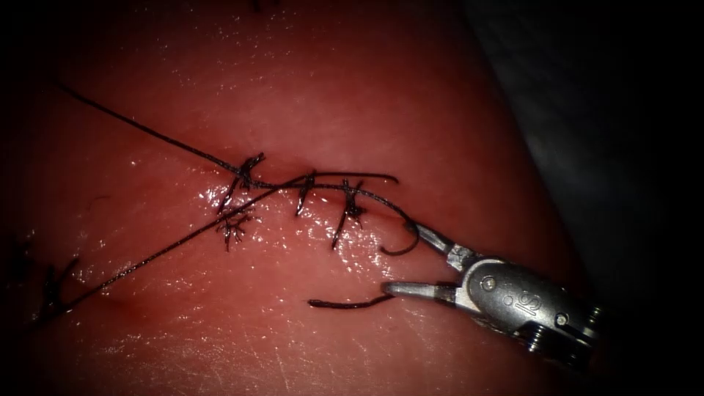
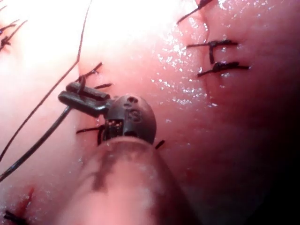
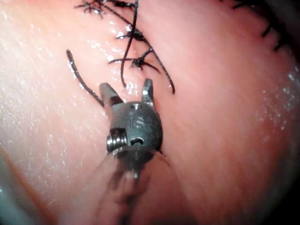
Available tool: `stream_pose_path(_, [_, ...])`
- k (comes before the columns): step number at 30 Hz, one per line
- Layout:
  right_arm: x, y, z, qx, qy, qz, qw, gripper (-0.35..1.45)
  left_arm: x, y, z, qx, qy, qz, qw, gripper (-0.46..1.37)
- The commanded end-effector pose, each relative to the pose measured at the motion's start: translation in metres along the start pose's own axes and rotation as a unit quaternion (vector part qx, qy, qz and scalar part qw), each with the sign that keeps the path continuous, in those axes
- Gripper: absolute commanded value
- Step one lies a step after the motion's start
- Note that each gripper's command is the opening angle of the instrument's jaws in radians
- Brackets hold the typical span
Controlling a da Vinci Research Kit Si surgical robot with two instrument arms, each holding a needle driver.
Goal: Wound Closure
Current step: Pull the string through the cut with the right gripper
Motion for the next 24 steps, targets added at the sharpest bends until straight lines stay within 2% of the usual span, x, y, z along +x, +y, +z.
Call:
stream_pose_path(1, [-0.0002, -0.0001, 0.0000, 0.000, 0.000, 0.004, 1.000, 0.87, 0.0001, 0.0001, 0.0000, -0.004, 0.001, 0.001, 1.0000, -0.35])
stream_pose_path(7, [-0.0002, 0.0000, 0.0002, -0.012, 0.000, 0.010, 1.000, 0.82, 0.0002, 0.0004, 0.0001, -0.003, 0.000, -0.001, 1.0000, -0.35])
stream_pose_path(8, [-0.0001, 0.0000, 0.0002, -0.012, 0.000, 0.013, 1.000, 0.70, 0.0003, 0.0004, 0.0001, -0.003, -0.001, -0.001, 1.0000, -0.35])
stream_pose_path(11, [0.0000, 0.0000, 0.0003, -0.012, 0.000, 0.022, 1.000, 0.05, 0.0003, 0.0004, 0.0001, -0.003, 0.001, -0.001, 1.0000, -0.35])
stream_pose_path(12, [0.0001, -0.0001, 0.0003, -0.013, 0.000, 0.023, 1.000, -0.07, 0.0003, 0.0004, 0.0001, -0.003, 0.001, -0.001, 1.0000, -0.35])
stream_pose_path(22, [0.0012, -0.0009, 0.0017, -0.023, -0.003, 0.029, 0.999, 0.07, 0.0004, 0.0008, 0.0002, -0.005, 0.000, 0.001, 1.0000, -0.35])
stream_pose_path(24, [0.0012, -0.0011, 0.0019, -0.025, -0.003, 0.029, 0.999, 0.18, 0.0004, 0.0008, 0.0002, -0.005, 0.000, 0.001, 1.0000, -0.35])
